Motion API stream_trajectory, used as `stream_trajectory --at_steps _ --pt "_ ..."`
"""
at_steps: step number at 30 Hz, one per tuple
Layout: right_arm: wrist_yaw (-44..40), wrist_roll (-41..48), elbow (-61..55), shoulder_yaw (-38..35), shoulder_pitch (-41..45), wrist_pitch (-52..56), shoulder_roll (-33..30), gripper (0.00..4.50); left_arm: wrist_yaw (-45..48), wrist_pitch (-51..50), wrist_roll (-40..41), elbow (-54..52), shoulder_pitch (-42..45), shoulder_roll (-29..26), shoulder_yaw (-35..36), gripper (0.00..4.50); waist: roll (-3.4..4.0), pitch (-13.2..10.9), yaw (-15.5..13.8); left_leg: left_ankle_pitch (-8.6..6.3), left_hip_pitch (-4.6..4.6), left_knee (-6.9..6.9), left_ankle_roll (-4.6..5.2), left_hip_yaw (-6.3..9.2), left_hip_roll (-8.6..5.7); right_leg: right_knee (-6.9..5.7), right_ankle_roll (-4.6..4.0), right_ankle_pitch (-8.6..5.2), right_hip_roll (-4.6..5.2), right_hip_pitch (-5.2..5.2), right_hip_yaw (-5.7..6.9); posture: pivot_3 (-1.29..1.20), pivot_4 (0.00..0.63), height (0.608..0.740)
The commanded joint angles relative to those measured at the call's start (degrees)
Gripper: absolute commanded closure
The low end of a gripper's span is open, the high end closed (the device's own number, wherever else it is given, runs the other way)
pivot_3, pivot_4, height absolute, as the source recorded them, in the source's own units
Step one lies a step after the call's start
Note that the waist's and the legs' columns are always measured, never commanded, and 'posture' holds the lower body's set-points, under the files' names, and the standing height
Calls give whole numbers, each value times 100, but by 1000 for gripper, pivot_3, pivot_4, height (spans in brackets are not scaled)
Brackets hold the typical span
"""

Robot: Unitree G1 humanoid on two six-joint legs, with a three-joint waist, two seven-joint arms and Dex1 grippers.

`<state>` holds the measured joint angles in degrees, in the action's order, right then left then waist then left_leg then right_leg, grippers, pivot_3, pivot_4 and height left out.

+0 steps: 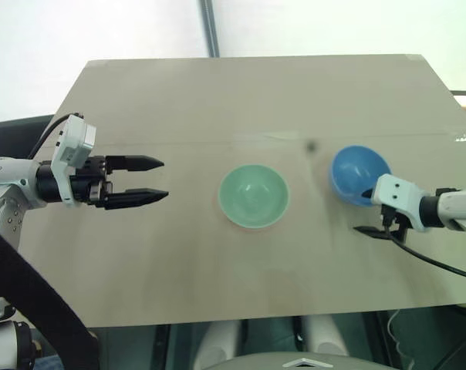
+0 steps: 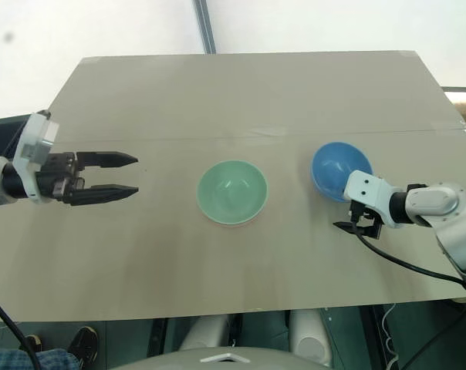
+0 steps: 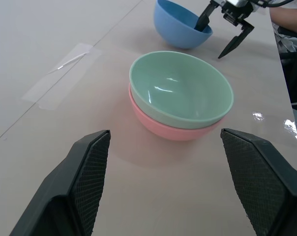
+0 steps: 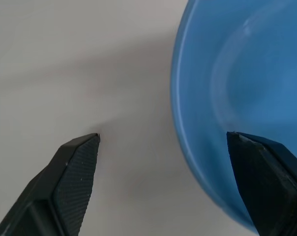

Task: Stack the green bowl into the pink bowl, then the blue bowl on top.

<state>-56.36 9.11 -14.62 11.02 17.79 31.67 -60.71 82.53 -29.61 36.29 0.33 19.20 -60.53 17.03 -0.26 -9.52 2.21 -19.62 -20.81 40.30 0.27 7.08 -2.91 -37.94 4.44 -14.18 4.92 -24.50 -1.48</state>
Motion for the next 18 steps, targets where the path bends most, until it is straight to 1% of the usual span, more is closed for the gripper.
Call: stream_trajectory --at_steps 1,5,8,9,10,14,18 --pt "60 -349 274 134 261 22 106 923 -30 4 125 -249 -15 -118 249 546 -1 0 9 0 0 0 0 -1 0 0 0 0 0 0 -1 0 150 740" --pt "20 -395 285 134 363 60 224 2667 -38 15 98 -268 -22 -127 260 546 -1 0 4 0 0 0 0 -2 3 0 0 0 0 -1 -4 0 150 740" --pt "8 -420 148 89 343 70 259 4138 -37 43 74 -248 9 -114 229 546 -3 3 4 0 -1 0 0 -4 2 -2 0 0 0 -5 -6 0 150 740" --pt "15 -423 99 67 344 89 268 4355 -37 61 62 -234 25 -106 211 546 -9 7 3 0 -1 0 -1 -4 3 -2 0 1 0 -5 -6 0 150 740" --pt "15 -434 68 47 344 105 280 4445 -37 74 54 -225 35 -100 200 546 -11 8 1 0 0 0 -1 -3 3 -2 0 1 0 -4 -5 0 150 740" --pt "40 -549 -114 34 432 84 305 4445 -74 159 -9 -105 156 -51 134 546 -10 8 -2 0 -2 0 -1 -4 3 -2 0 1 1 -5 -6 0 150 740" --pt "-3 -502 -573 5 859 252 430 4445 -18 282 -131 81 286 -44 -22 546 -8 6 14 0 -3 -1 -1 -4 2 -2 0 1 0 -9 -6 0 150 740"
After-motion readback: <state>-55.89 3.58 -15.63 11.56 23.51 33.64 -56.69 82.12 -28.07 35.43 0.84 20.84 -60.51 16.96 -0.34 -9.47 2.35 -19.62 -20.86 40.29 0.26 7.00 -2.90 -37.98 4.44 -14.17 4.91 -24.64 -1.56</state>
